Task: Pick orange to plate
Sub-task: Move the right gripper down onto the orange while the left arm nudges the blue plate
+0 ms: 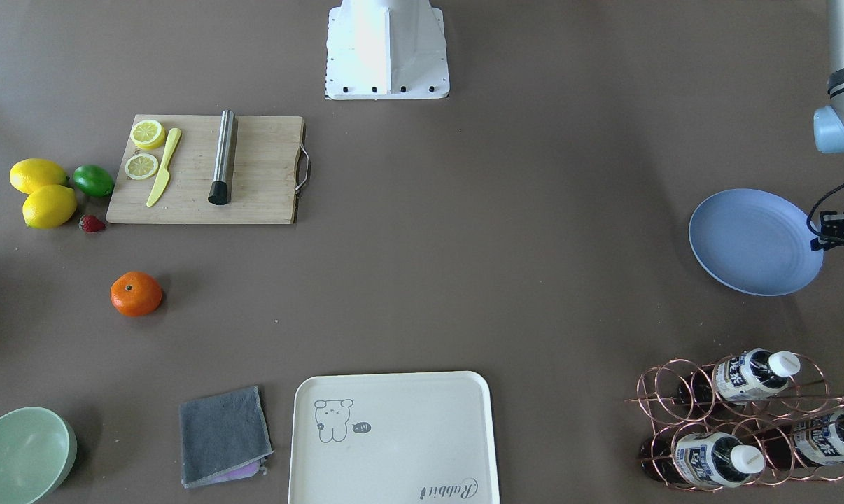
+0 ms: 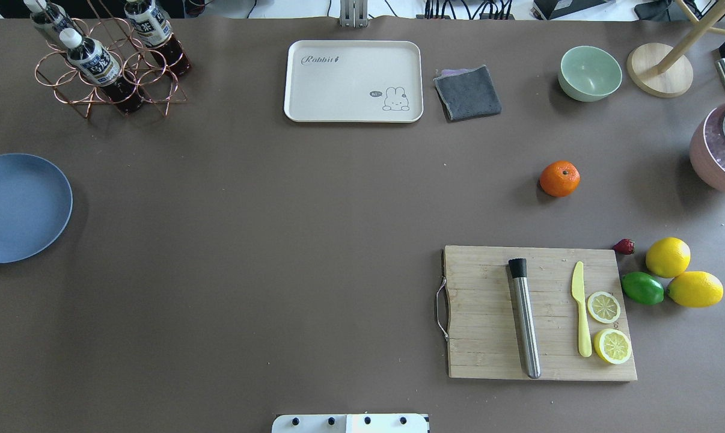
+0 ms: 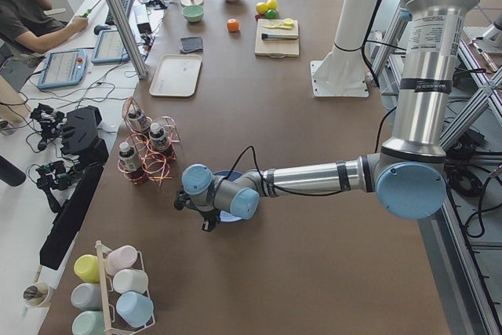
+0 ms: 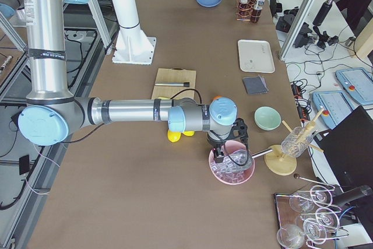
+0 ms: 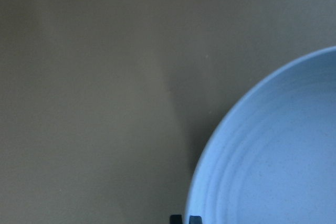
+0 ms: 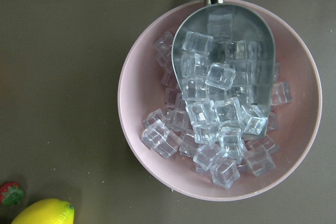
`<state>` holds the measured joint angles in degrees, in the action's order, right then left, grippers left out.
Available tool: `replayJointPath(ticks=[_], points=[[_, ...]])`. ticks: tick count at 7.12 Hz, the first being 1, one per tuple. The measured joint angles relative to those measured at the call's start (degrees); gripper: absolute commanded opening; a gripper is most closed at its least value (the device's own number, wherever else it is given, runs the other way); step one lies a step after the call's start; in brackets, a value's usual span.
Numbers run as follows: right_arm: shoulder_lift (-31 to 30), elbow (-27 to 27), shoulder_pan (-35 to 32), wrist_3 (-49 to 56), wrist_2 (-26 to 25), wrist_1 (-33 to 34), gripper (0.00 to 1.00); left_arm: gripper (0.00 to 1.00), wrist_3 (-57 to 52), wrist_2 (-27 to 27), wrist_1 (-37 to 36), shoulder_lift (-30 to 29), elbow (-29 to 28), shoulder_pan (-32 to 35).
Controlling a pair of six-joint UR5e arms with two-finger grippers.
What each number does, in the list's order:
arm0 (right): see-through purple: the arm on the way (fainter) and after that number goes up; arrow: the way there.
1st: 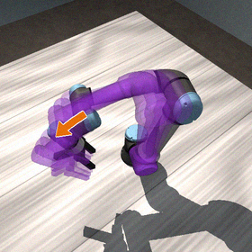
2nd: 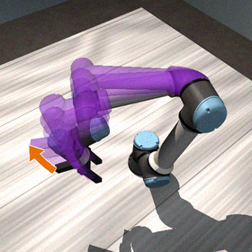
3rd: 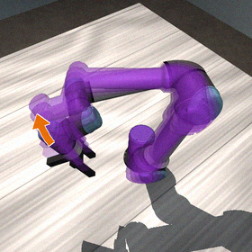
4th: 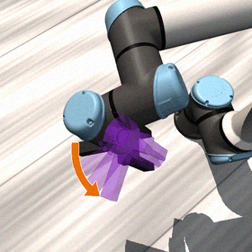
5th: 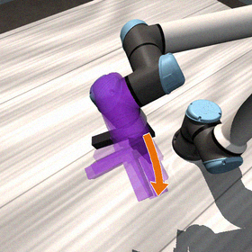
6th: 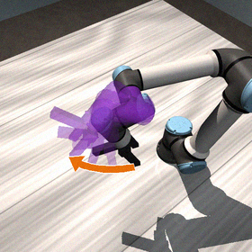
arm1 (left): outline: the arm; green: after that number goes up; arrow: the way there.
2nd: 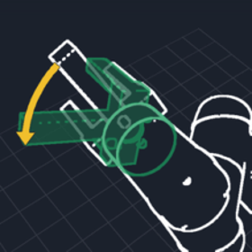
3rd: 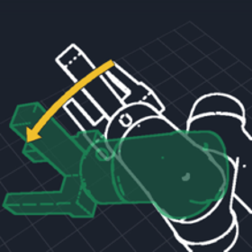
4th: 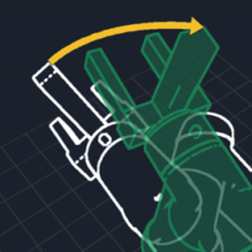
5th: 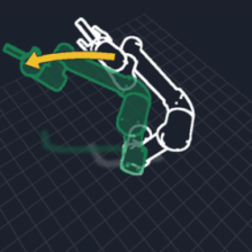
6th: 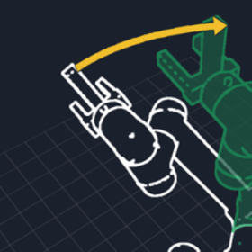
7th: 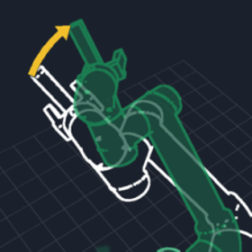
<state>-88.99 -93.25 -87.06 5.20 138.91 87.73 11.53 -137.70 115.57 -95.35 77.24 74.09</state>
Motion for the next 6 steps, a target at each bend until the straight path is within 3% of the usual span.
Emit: replayJointPath(ticks=[2,4,6], points=[[3.4,-0.6,3.2,-3.3,1.2,-0.2,1.00,0.00,15.7,-2.4,-0.2,-1.8,9.6,-2.8],[6.9,-2.9,8.7,-14.3,1.8,-0.3,1.00,0.00,34.1,-1.6,-0.2,-5.5,18.4,-10.6],[11.0,-3.3,15.4,-24.2,0.9,-1.2,1.00,0.00,50.5,4.7,-0.2,-13.1,20.7,-21.2]])
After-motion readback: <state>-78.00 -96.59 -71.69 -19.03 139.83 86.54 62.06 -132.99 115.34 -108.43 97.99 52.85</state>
